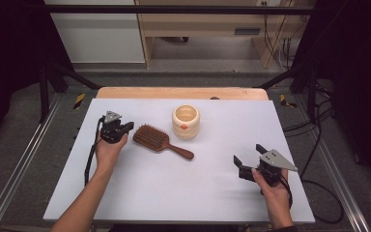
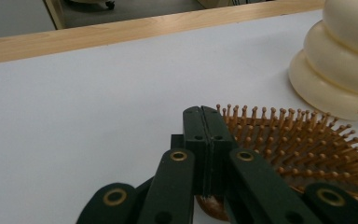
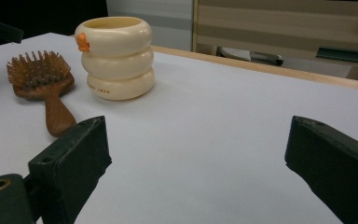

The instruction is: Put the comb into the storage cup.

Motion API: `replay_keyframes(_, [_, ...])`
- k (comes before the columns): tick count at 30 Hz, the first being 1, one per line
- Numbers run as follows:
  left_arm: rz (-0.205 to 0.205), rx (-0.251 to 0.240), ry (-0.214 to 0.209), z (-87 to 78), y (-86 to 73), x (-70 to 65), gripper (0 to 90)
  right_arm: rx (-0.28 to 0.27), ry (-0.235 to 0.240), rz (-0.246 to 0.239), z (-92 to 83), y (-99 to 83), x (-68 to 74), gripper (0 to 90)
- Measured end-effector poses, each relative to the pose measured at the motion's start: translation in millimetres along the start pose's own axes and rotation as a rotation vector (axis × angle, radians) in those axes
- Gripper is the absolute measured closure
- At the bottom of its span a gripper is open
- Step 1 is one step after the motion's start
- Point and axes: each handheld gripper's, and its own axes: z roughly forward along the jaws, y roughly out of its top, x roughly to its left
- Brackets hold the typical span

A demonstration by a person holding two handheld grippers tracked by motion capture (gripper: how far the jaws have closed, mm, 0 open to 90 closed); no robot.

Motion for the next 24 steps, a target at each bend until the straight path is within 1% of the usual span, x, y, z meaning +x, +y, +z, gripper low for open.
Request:
replay_keyframes(1, [-0.004,0.002,-0.003,1.7,0.2,0.2,90.0,0.0,0.0,0.0,0.0,0.0,0.1,6.6])
replay_keyframes(4, [0.004,0.011,0.004,5.7,0.5,0.9,90.0,0.002,0.002,0.0,0.1,-0.2,0.4,6.6])
replay_keyframes(7, [-0.001,0.014,0.004,9.0,1.4,0.5,90.0,0.003,0.003,-0.004,0.5,-0.4,0.4,6.6])
replay_keyframes(9, [0.011,0.023,0.005,11.5,1.9,-0.7,90.0,0.004,0.003,-0.005,0.6,-0.5,0.5,6.6])
replay_keyframes(15, [0.028,0.047,0.012,18.8,1.0,-4.1,90.0,0.005,0.003,-0.005,0.4,-0.7,1.0,6.6])
replay_keyframes(19, [0.047,0.07,0.027,24.7,-1.3,-6.1,90.0,0.007,0.005,-0.002,0.3,-1.1,1.6,6.7])
replay_keyframes(22, [0.054,0.081,0.027,28.3,-3.1,-7.9,90.0,0.01,0.007,-0.006,0.7,-1.7,1.6,6.7])
replay_keyframes(24, [0.045,0.08,0.008,29.4,-3.2,-8.5,90.0,0.009,0.009,-0.005,0.8,-1.7,1.7,6.7])
